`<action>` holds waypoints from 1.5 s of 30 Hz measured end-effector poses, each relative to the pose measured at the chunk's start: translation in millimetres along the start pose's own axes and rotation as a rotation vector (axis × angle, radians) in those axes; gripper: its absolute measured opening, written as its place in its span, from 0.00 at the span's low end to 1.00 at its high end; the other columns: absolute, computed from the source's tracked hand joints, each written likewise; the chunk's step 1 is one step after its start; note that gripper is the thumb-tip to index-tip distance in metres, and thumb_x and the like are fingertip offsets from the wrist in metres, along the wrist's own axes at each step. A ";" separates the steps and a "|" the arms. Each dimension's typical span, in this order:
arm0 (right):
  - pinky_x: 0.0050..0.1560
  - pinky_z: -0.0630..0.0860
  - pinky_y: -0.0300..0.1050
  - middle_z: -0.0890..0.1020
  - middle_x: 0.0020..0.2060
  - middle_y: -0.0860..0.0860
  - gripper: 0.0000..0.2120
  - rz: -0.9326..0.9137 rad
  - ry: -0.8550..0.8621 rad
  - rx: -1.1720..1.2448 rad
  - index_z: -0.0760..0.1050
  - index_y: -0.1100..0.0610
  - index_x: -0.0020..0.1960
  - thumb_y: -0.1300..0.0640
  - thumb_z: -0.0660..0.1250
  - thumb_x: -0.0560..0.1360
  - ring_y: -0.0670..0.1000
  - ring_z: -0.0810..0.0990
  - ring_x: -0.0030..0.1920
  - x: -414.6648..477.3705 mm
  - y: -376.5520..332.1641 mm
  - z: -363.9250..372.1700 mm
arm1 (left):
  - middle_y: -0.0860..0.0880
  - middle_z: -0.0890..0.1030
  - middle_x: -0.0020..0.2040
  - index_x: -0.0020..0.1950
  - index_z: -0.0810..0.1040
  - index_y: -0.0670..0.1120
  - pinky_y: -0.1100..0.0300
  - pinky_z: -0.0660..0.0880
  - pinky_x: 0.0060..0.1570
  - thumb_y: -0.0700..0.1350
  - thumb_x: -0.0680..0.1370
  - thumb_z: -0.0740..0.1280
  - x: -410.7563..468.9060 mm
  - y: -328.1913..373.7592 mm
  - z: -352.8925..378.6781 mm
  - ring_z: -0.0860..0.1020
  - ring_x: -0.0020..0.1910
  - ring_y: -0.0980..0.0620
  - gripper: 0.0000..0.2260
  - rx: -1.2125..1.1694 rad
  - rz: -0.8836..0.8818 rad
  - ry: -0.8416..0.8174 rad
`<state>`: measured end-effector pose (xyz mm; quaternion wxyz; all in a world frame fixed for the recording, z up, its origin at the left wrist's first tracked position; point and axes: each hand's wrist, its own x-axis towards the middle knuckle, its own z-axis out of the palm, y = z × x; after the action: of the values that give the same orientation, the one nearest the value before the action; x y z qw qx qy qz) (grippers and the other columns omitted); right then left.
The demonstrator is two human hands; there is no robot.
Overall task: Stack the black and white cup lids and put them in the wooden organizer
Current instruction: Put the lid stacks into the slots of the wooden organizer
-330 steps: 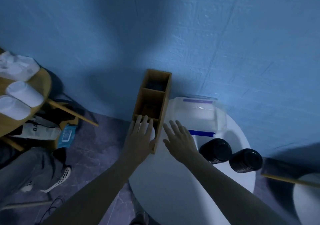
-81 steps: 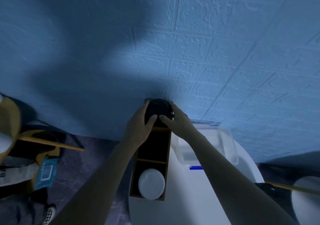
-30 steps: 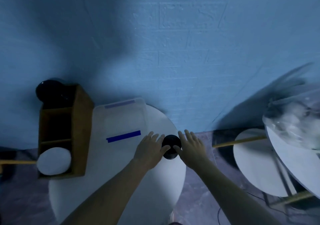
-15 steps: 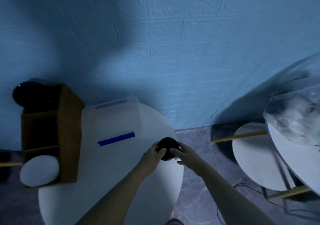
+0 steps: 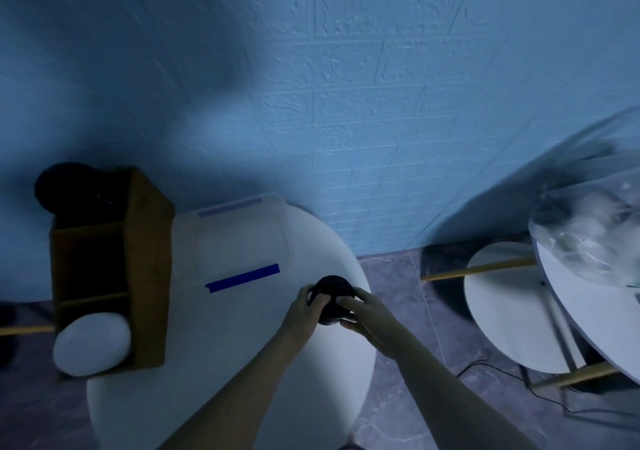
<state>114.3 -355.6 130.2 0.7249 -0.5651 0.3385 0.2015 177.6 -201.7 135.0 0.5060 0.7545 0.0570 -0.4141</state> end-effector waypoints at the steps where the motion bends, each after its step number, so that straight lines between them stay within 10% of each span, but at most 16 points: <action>1: 0.61 0.80 0.48 0.83 0.59 0.55 0.17 -0.004 -0.007 0.038 0.76 0.53 0.66 0.56 0.70 0.78 0.55 0.83 0.60 -3.2 -0.7 9.9 | 0.46 0.77 0.63 0.71 0.69 0.50 0.55 0.75 0.55 0.59 0.71 0.62 -5.3 1.2 -6.7 0.76 0.61 0.47 0.30 -0.029 -0.001 0.014; 12: 0.60 0.81 0.55 0.83 0.59 0.51 0.23 -0.210 -0.150 -0.073 0.73 0.48 0.66 0.39 0.70 0.76 0.51 0.83 0.59 -39.0 -111.6 162.7 | 0.50 0.80 0.57 0.58 0.74 0.59 0.50 0.80 0.58 0.66 0.68 0.66 -74.9 48.8 -175.8 0.81 0.57 0.52 0.22 -0.142 0.327 0.201; 24: 0.57 0.83 0.52 0.83 0.56 0.56 0.25 -0.207 -0.198 -0.157 0.74 0.56 0.61 0.39 0.72 0.74 0.56 0.86 0.53 -11.8 -158.4 346.7 | 0.52 0.80 0.57 0.62 0.74 0.55 0.59 0.77 0.57 0.48 0.83 0.64 -120.9 32.7 -346.3 0.79 0.54 0.60 0.08 -0.232 0.362 0.345; 45: 0.60 0.81 0.55 0.86 0.51 0.54 0.21 -0.179 -0.089 -0.291 0.77 0.53 0.59 0.38 0.70 0.76 0.54 0.86 0.52 26.0 -142.2 411.6 | 0.59 0.81 0.53 0.55 0.75 0.62 0.67 0.74 0.48 0.47 0.85 0.61 -94.6 -4.5 -405.6 0.80 0.50 0.66 0.09 -0.218 0.256 0.253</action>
<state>336.4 -4.5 263.0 0.6649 -0.6823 0.2217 0.2079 343.8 160.8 255.1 0.6220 0.7423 0.0686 -0.2398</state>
